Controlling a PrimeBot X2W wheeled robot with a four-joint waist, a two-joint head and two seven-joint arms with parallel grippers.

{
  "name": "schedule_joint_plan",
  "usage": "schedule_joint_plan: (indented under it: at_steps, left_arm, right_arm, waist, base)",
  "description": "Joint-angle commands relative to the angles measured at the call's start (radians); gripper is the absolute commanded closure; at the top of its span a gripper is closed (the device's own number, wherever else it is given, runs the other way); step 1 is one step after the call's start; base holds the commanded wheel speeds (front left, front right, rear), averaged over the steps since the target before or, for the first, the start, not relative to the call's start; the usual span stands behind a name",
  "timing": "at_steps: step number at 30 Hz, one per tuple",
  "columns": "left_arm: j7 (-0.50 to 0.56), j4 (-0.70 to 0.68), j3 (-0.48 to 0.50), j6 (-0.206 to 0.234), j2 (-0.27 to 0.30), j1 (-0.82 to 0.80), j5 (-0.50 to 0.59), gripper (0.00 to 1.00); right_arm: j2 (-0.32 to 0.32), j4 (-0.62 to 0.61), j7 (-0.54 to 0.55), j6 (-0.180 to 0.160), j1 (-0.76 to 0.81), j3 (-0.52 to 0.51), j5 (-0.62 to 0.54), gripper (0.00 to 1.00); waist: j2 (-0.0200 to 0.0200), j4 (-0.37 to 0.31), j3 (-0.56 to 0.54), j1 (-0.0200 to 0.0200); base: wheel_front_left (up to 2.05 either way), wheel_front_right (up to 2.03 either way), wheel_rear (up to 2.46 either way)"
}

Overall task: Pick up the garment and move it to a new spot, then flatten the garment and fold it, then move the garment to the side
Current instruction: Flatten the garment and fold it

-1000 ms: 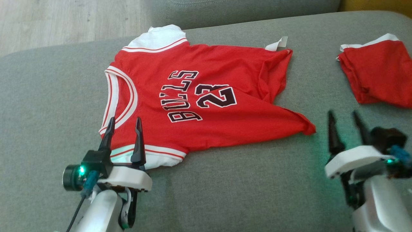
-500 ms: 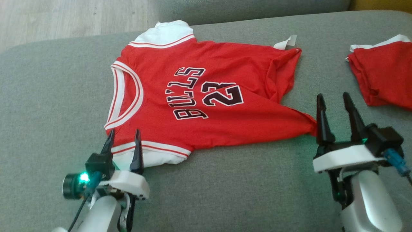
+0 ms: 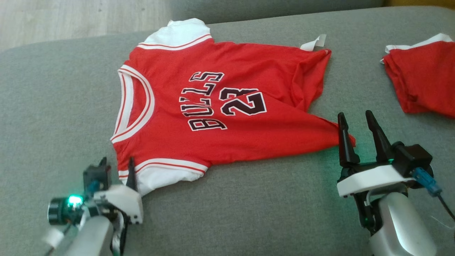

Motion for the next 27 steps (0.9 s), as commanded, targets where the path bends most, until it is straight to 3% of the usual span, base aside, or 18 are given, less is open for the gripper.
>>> schedule_joint_plan:
  at_steps: [1,6,7,8,9,20,27]
  left_arm:
    - [0.012,-0.015,0.030,-0.010,0.032,-0.057,-0.001,0.00]
    - [0.157,0.028,-0.015,-0.106,0.056,-0.098,-0.020,0.00]
    - [0.176,0.028,-0.023,-0.124,0.063,-0.108,-0.022,0.26]
    - [0.187,0.024,-0.027,-0.141,0.069,-0.119,-0.024,0.74]
    - [0.194,0.018,-0.032,-0.155,0.076,-0.131,-0.025,1.00]
    - [0.114,-0.100,-0.048,-0.242,0.141,-0.367,0.014,1.00]
    - [0.096,-0.058,-0.057,-0.268,0.183,-0.552,0.043,1.00]
  right_arm:
    - [-0.001,-0.025,-0.011,-0.001,-0.027,0.026,0.006,0.00]
    - [-0.001,-0.020,-0.012,-0.001,-0.040,0.029,0.008,0.00]
    - [-0.001,-0.020,-0.012,-0.001,-0.043,0.030,0.008,0.00]
    - [-0.001,-0.021,-0.012,-0.001,-0.047,0.030,0.009,0.00]
    - [-0.001,-0.022,-0.012,-0.001,-0.050,0.031,0.010,0.00]
    - [-0.001,-0.039,-0.013,-0.001,-0.087,0.053,0.024,0.00]
    - [-0.001,-0.059,-0.014,-0.001,-0.130,0.078,0.041,0.00]
  waist:
    - [0.0000,-0.004,0.004,0.0000]
    - [0.0000,-0.020,0.020,0.0000]
    - [0.0000,-0.024,0.025,0.0000]
    - [0.0000,-0.028,0.029,0.0000]
    - [0.0000,-0.031,0.034,0.0000]
    - [0.0000,-0.064,0.112,0.0000]
    - [0.0000,-0.118,0.188,0.0000]
  base:
    - [0.00,0.00,0.00]
    - [0.00,0.00,0.00]
    - [0.00,0.00,0.00]
    - [0.00,0.00,0.00]
    - [0.00,0.00,0.00]
    - [0.00,0.00,0.00]
    - [0.00,0.00,0.00]
